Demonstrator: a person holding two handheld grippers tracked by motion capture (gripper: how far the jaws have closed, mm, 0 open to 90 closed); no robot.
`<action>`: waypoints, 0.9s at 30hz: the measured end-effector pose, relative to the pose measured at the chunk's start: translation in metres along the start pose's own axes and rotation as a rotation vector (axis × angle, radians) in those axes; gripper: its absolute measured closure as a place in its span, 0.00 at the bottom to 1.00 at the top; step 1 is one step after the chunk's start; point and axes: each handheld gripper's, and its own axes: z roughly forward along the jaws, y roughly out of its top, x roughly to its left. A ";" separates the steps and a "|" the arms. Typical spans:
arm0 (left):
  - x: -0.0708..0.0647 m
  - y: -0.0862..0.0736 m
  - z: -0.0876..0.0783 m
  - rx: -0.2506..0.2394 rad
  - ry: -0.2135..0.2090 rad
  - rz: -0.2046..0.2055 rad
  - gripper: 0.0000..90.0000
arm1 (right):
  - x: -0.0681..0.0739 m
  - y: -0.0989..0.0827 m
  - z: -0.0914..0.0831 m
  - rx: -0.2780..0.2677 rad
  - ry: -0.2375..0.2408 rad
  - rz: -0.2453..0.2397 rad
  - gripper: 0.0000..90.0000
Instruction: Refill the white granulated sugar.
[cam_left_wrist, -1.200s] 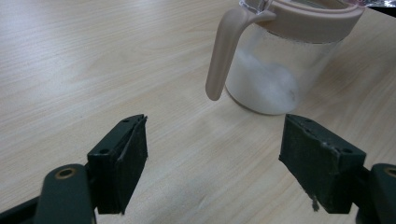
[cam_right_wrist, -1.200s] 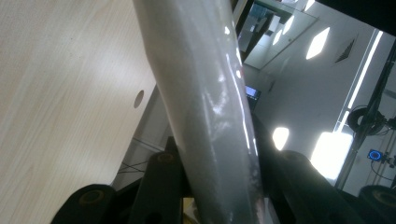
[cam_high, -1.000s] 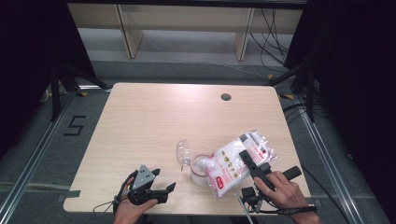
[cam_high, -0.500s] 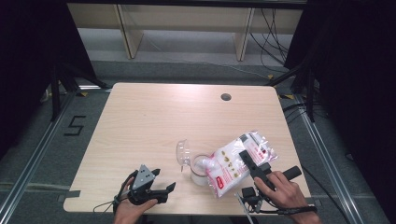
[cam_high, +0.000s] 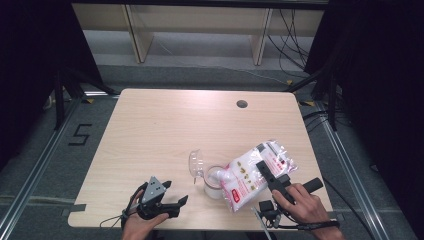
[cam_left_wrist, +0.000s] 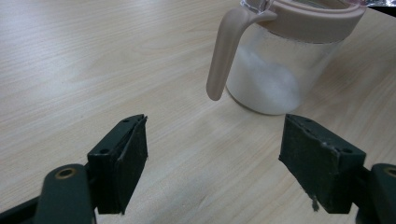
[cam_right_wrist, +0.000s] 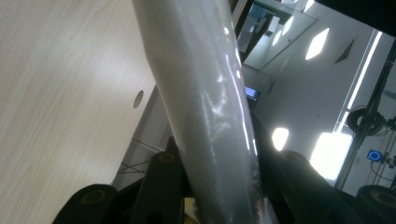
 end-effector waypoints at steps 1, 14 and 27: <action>0.000 0.000 0.000 0.000 0.000 -0.001 0.25 | 0.000 0.000 0.000 0.004 0.001 0.013 0.82; 0.000 0.000 0.000 0.000 0.000 0.000 0.25 | -0.001 0.000 0.000 0.004 0.000 0.007 0.82; 0.000 0.000 0.000 0.000 0.000 -0.001 0.25 | -0.001 -0.001 0.000 -0.002 -0.016 0.007 0.82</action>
